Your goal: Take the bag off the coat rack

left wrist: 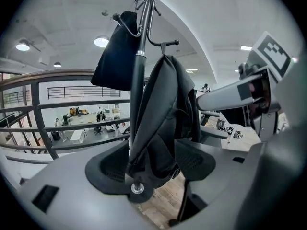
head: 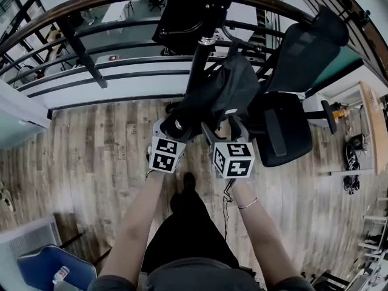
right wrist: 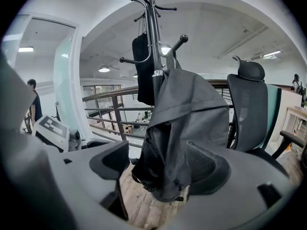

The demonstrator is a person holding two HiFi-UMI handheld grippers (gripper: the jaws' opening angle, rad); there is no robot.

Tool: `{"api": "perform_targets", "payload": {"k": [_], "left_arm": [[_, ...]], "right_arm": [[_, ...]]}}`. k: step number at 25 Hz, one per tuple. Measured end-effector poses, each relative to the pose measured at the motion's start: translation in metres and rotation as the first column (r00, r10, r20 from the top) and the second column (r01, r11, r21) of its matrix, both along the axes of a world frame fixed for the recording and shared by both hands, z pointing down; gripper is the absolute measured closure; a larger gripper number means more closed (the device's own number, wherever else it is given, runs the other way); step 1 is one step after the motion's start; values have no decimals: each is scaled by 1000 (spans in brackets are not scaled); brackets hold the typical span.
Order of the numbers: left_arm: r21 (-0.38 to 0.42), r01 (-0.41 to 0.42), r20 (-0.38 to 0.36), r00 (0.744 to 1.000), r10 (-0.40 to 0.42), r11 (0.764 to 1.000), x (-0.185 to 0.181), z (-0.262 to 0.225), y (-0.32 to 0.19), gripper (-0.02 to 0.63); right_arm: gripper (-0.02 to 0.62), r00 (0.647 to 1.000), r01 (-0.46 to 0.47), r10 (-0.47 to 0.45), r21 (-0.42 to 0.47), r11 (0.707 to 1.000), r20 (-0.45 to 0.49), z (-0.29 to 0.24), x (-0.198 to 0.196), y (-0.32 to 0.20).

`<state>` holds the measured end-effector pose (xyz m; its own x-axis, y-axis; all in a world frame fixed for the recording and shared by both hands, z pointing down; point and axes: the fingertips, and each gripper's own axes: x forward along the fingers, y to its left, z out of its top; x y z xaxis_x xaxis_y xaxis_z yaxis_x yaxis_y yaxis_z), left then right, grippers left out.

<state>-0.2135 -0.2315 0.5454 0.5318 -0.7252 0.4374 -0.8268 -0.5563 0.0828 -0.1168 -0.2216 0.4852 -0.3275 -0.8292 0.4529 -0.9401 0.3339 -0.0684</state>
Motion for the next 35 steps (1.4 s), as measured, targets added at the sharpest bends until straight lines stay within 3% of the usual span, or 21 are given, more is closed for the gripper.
{"api": "perform_targets", "payload": {"k": [8,13,17,21,30,35], "left_arm": [[-10,-20,-8,1000,20,1000,16,10,-24,313],[5,-46,5,999,46,999,28,9,-33,309],[25,-73,31,997,72,997,38,6,-41,305],[20,-102,50,994,101,995,47,7,-48,301],[-3,-208,49,977,208,978,75,14,-65,302],[6,-211,45,977,210,978,83,15,-69,304]], "right_arm": [[222,999,-3,0,44,999,52,-21,0,-31],[232,996,-53,48,57,997,80,-32,15,-44],[212,997,-47,44,53,997,61,-33,24,-48],[271,999,-4,1,59,998,51,-31,23,-52],[314,997,46,-49,45,998,63,-26,30,-63],[331,996,56,-60,52,997,66,-24,35,-64]]}}
